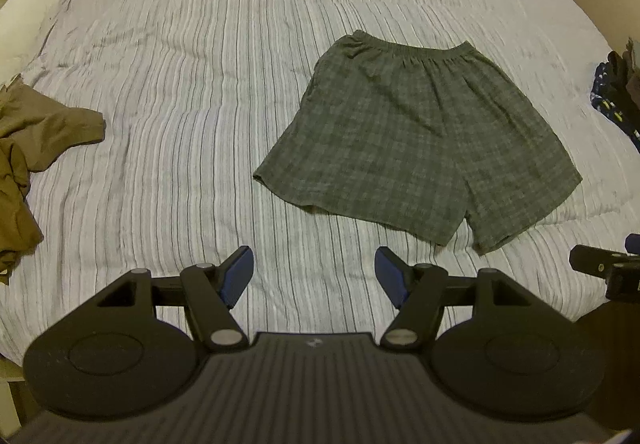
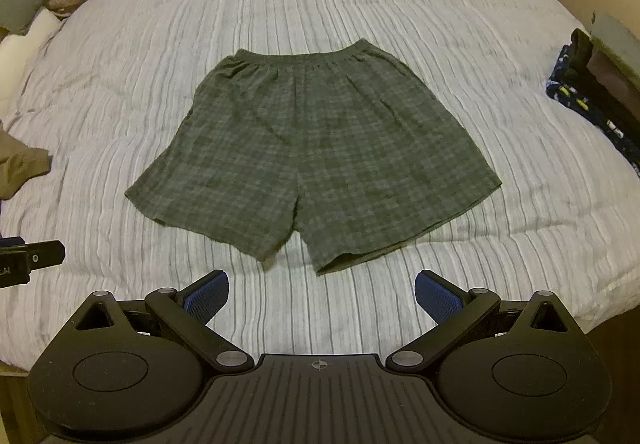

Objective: Fold clothes
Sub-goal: 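Move both grippers toward the waistband of the flat grey shorts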

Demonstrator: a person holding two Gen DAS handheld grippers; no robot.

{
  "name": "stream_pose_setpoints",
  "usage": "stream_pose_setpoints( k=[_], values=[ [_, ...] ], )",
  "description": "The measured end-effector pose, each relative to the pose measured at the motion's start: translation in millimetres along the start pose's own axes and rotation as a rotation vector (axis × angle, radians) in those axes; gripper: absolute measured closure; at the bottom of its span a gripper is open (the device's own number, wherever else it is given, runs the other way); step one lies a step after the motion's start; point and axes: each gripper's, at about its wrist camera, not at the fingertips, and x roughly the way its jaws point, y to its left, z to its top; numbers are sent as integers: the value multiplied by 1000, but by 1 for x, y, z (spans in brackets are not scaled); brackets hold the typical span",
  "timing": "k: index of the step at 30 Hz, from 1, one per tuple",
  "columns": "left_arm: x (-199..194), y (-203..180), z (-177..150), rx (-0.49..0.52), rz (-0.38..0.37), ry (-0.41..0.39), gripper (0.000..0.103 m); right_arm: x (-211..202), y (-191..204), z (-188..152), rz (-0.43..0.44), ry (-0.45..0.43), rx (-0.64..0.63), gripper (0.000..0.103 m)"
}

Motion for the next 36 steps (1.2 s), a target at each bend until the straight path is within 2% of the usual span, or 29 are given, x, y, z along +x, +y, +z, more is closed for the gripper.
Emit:
stream_pose_setpoints(
  k=[9,18,20,24,28,36],
  values=[
    [14,-39,32,3,14,12,39,6,-45,28,27,-32,32,1],
    [44,-88,56,11,18,38,39,31,-103,56,50,-5,45,1],
    [54,-96,57,5,21,51,39,41,-115,59,60,17,47,1],
    [75,-111,57,-14,24,89,39,71,-138,62,62,120,34,2],
    [92,-123,59,-16,10,117,39,95,-161,63,53,160,48,2],
    [127,-117,71,-32,11,108,39,131,-205,71,109,108,138,2]
  ],
)
